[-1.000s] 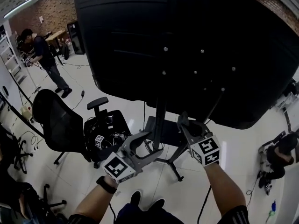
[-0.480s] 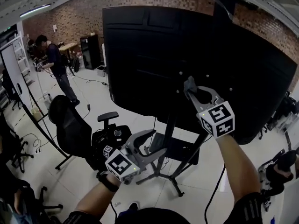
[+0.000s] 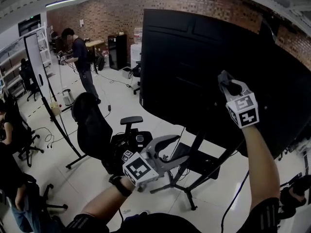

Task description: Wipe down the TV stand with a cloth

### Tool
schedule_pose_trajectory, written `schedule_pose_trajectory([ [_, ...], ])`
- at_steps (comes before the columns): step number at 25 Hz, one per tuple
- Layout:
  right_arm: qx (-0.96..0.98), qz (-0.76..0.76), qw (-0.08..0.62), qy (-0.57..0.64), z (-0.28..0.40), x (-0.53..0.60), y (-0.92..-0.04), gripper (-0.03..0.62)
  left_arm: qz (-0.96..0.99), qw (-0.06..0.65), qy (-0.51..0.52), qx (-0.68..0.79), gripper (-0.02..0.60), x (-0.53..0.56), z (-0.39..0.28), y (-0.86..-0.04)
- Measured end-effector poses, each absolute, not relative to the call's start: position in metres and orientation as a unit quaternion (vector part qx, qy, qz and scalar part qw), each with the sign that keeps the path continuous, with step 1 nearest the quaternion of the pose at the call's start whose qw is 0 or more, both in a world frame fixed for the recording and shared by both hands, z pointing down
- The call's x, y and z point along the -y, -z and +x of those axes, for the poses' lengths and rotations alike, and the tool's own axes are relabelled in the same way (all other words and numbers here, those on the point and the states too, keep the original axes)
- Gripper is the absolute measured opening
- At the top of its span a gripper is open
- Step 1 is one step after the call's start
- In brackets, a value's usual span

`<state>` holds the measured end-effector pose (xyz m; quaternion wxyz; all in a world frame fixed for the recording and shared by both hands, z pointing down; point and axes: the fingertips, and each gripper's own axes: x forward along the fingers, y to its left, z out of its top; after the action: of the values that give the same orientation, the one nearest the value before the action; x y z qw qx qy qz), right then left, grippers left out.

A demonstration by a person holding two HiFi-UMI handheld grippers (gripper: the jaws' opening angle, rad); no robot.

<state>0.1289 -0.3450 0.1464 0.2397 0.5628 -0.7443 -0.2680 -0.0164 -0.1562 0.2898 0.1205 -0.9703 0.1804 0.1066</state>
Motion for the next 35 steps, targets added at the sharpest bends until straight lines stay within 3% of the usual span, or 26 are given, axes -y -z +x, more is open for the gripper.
schedule_pose_trajectory([
  [10, 0.749, 0.565, 0.234, 0.255, 0.115, 0.344, -0.176, 0.034, -0.976, 0.098, -0.097, -0.171, 0.305, 0.171, -0.03, -0.304],
  [18, 0.767, 0.551, 0.248, 0.216, 0.115, 0.337, -0.248, 0.034, -0.981, 0.067, -0.116, -0.139, 0.305, 0.182, -0.014, -0.309],
  [35, 0.79, 0.527, 0.282, 0.134, 0.115, 0.339, -0.389, 0.034, -0.986, 0.022, -0.055, -0.158, 0.305, 0.208, -0.012, -0.386],
])
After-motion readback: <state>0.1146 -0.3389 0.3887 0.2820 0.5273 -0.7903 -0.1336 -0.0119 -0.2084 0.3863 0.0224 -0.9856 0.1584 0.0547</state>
